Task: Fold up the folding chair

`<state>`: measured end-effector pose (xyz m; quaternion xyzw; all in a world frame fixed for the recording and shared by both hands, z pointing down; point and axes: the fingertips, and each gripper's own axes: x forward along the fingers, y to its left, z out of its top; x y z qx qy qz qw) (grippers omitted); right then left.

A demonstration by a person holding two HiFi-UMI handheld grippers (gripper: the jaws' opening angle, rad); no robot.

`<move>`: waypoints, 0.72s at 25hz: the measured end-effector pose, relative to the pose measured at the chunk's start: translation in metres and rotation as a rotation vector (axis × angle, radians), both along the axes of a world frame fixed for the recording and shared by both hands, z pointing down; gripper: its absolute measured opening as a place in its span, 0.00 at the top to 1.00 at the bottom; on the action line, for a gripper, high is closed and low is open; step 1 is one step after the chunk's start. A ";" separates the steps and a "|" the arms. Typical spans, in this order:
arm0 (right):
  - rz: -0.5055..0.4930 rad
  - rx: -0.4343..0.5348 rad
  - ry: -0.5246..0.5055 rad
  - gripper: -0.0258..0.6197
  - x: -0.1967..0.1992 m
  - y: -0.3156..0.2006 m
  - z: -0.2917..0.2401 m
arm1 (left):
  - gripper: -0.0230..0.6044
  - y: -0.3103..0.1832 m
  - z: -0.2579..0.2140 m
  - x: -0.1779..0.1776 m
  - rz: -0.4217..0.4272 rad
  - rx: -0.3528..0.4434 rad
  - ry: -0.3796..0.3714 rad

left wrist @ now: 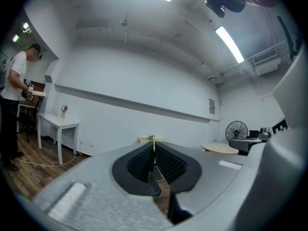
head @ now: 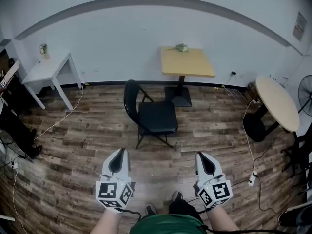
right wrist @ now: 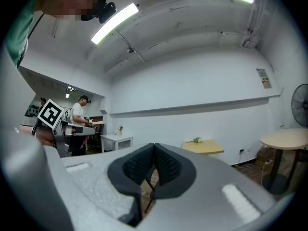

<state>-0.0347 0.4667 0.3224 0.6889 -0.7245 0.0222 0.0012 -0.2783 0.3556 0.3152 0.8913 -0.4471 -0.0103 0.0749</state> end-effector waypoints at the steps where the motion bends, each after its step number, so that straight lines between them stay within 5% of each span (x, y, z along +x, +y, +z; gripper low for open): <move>1: 0.002 -0.004 0.000 0.96 0.002 -0.003 0.001 | 0.93 -0.003 0.002 0.000 0.001 -0.006 0.000; 18: -0.194 0.031 0.021 0.96 0.056 -0.158 0.017 | 0.93 -0.128 0.012 0.054 -0.090 -0.015 -0.093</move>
